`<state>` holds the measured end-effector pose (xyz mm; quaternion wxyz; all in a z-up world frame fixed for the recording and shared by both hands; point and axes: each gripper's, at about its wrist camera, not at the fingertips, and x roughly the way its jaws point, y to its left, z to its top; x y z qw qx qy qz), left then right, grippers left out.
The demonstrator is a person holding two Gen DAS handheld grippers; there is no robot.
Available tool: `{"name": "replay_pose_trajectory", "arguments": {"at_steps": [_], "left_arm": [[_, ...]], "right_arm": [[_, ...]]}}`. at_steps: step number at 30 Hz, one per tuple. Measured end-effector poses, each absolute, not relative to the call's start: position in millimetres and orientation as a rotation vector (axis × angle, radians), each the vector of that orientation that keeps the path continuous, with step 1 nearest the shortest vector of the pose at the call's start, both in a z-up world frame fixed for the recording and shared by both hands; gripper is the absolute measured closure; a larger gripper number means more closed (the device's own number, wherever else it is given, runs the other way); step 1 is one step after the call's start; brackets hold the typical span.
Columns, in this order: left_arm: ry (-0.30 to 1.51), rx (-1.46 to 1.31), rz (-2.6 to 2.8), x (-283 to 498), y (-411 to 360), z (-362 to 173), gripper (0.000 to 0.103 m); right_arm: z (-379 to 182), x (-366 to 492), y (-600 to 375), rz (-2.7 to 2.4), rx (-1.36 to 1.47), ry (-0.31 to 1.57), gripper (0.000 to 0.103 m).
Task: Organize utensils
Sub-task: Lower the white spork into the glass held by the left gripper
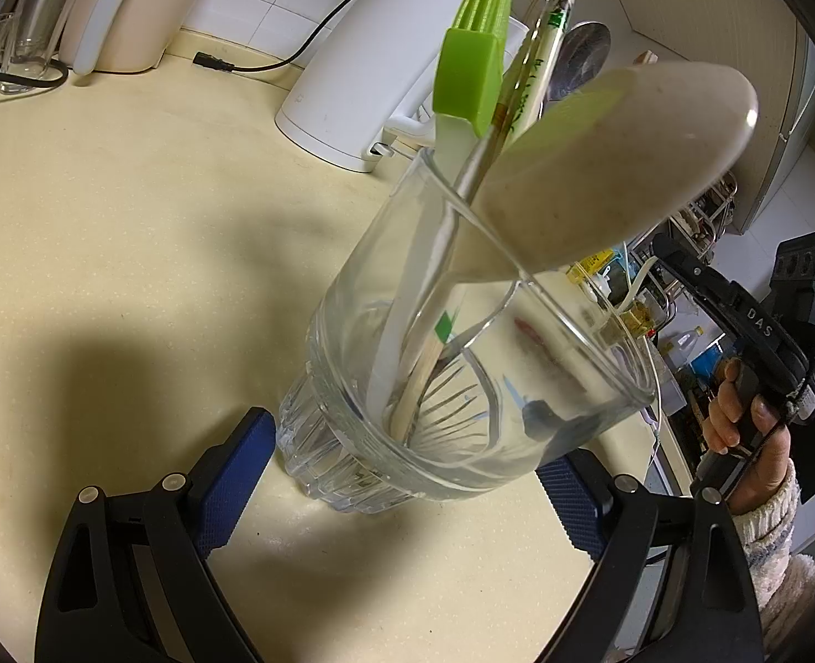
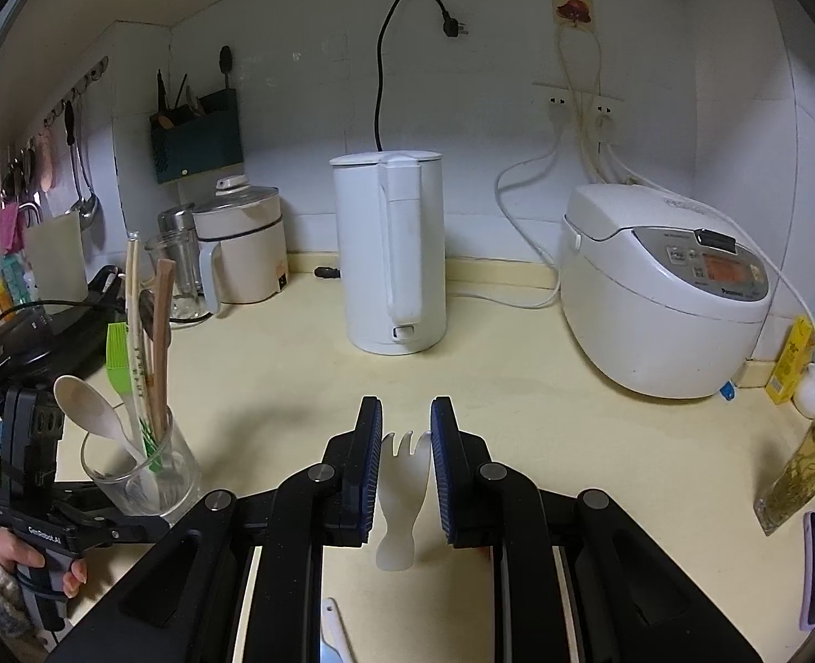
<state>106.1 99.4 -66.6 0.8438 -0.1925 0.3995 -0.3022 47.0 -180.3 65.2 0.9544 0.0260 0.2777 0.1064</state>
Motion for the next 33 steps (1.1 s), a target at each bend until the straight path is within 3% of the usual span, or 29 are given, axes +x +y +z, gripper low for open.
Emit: {"name": "replay_pose_trajectory", "arguments": {"at_steps": [19, 24, 33], "left_arm": [[0.843, -0.406, -0.638, 106.0, 99.7, -66.7, 0.009], [0.843, -0.407, -0.638, 106.1, 99.5, -66.7, 0.009], [0.843, -0.406, -0.638, 106.1, 99.5, -66.7, 0.009]], "right_arm": [[146.1, 44.1, -111.4, 0.559, 0.199, 0.430, 0.085], [146.4, 56.0, -93.8, 0.654, 0.290, 0.456, 0.085], [127.5, 61.9, -51.5, 0.602, 0.162, 0.468, 0.085]]}}
